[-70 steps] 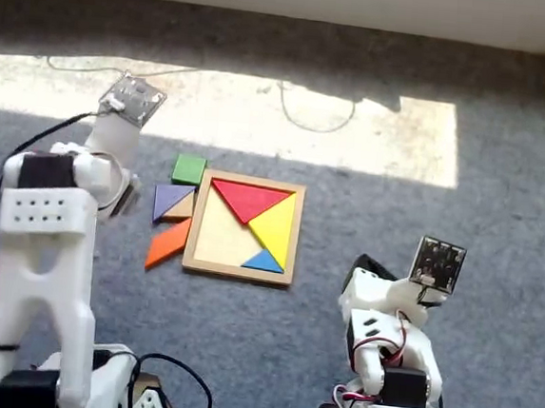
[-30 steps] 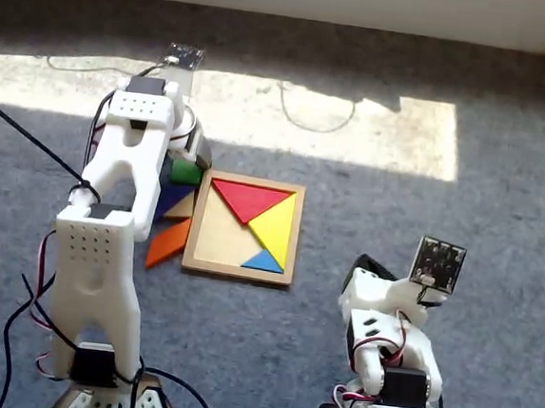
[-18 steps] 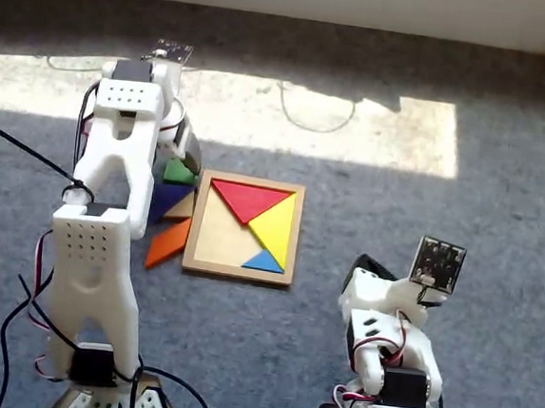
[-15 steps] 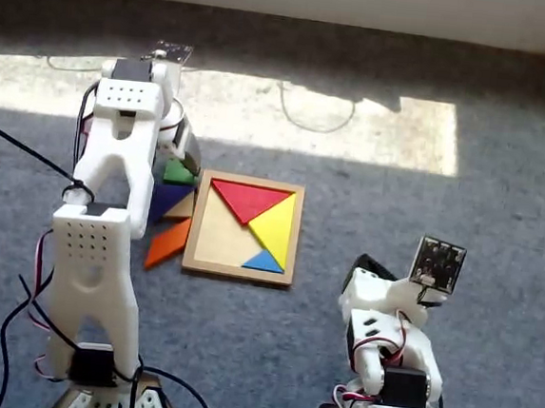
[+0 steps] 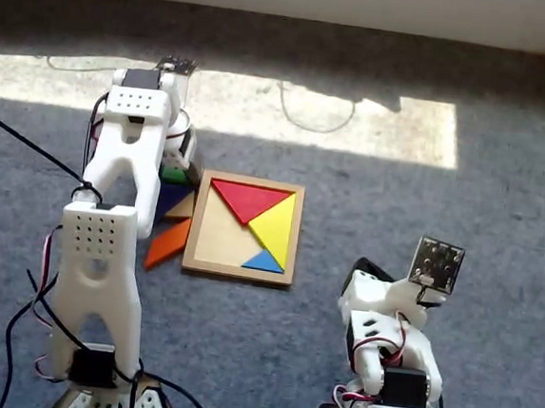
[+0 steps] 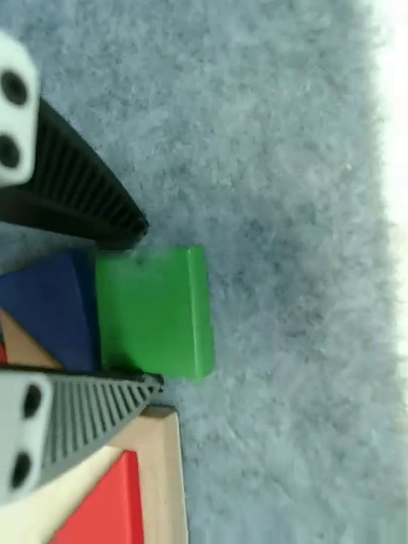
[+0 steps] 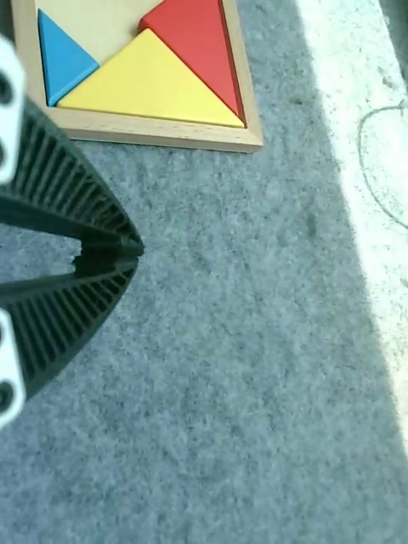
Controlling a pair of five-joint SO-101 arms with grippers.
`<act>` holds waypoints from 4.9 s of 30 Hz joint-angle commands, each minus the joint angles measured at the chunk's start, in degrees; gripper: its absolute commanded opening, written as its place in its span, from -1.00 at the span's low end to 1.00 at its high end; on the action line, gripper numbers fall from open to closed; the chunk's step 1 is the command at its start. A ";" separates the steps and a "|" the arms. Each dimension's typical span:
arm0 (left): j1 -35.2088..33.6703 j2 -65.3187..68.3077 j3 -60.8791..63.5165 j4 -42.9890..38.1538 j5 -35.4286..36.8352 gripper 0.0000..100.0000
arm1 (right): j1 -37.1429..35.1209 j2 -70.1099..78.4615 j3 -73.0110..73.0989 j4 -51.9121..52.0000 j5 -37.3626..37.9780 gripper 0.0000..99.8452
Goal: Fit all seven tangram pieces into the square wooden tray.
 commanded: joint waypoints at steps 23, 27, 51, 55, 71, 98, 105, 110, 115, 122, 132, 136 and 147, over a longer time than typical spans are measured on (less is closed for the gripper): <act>0.84 -1.63 -16.84 11.60 -10.81 -0.76 | 0.66 -0.84 6.81 -0.13 0.70 -0.99; 2.07 -8.92 -10.77 11.60 -10.81 -0.75 | 0.66 -0.84 6.81 -0.13 0.70 -0.99; 21.14 -63.96 73.10 -23.47 -13.54 -0.75 | 0.66 -0.84 6.81 0.04 0.70 -0.99; 22.90 -63.43 77.05 -28.13 -14.86 -0.75 | 0.66 -0.84 6.81 0.04 0.70 -0.99; 22.55 -50.42 64.92 -24.79 -14.86 -0.55 | 0.66 -0.84 6.81 0.04 0.70 -0.99; 16.66 -52.26 76.00 -38.51 -10.81 -0.41 | 0.66 -0.84 6.81 0.04 0.70 -0.99; 19.03 -50.68 73.98 -38.77 -10.81 -0.41 | 0.66 -0.84 6.81 0.04 0.70 -0.99; 22.90 -51.30 73.98 -38.51 -10.55 -0.41 | 0.66 -0.84 6.81 0.04 0.70 -0.99; 23.16 -51.38 71.60 -36.75 -10.46 -0.41 | 0.66 -0.84 6.81 0.04 0.70 -0.99; 23.08 -51.82 59.65 -21.36 -8.26 -0.41 | 0.66 -0.84 6.81 0.04 0.70 -0.99; 19.74 -73.89 59.47 -13.19 -4.75 -0.41 | 0.66 -0.92 6.81 0.04 0.70 -0.99; 14.64 -81.10 63.87 -13.36 -5.01 -0.41 | 0.66 -0.92 6.81 0.04 0.70 -0.99; -4.26 -84.00 74.42 -13.63 -16.00 -0.41 | 0.66 -0.92 6.81 0.04 0.70 -0.99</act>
